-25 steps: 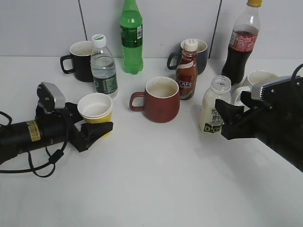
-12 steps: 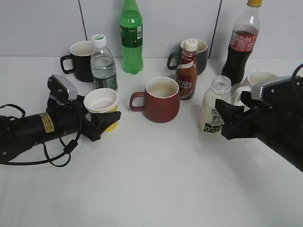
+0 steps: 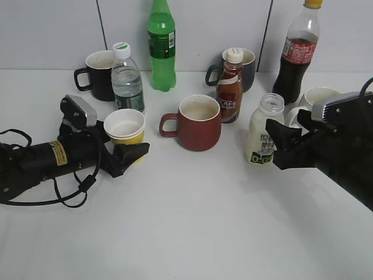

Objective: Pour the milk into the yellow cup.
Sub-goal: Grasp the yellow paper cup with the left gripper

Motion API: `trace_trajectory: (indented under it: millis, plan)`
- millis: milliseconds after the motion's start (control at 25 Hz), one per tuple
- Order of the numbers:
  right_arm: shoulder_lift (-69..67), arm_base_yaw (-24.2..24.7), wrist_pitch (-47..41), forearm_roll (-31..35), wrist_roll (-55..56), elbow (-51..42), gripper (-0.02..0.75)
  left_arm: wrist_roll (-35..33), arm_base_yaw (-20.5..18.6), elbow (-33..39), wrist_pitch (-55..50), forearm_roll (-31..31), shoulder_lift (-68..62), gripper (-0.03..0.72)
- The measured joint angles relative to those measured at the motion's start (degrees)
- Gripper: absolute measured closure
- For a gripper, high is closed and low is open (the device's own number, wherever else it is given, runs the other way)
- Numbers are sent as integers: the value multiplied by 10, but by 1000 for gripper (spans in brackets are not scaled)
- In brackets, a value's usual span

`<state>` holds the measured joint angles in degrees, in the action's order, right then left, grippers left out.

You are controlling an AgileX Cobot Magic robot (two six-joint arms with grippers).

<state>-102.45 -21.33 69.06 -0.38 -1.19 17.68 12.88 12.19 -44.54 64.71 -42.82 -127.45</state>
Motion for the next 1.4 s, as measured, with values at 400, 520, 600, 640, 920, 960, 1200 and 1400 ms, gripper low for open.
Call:
trace_trajectory:
  millis: [400,520,600,640,920,960,1200,1400]
  plan:
    - [0,0,1,4,0,0,234,0,0,-1,-17,22,-4,56]
    - [0,0,1,7,0,0,234,0,0,-2,-9,23,-12,62]
    - [0,0,1,7,0,0,234,0,0,-3,3,23,-18,68]
    - [0,0,1,7,0,0,234,0,0,-3,13,24,-24,77]
    - [0,0,2,10,0,0,234,0,0,-5,41,25,-29,209]
    - [0,0,2,10,0,0,234,0,0,-5,41,25,-29,216]
    - [-5,0,2,10,0,0,233,0,0,-5,41,11,-29,281]
    - [-57,0,2,10,0,12,165,0,0,-5,41,-6,-17,286]
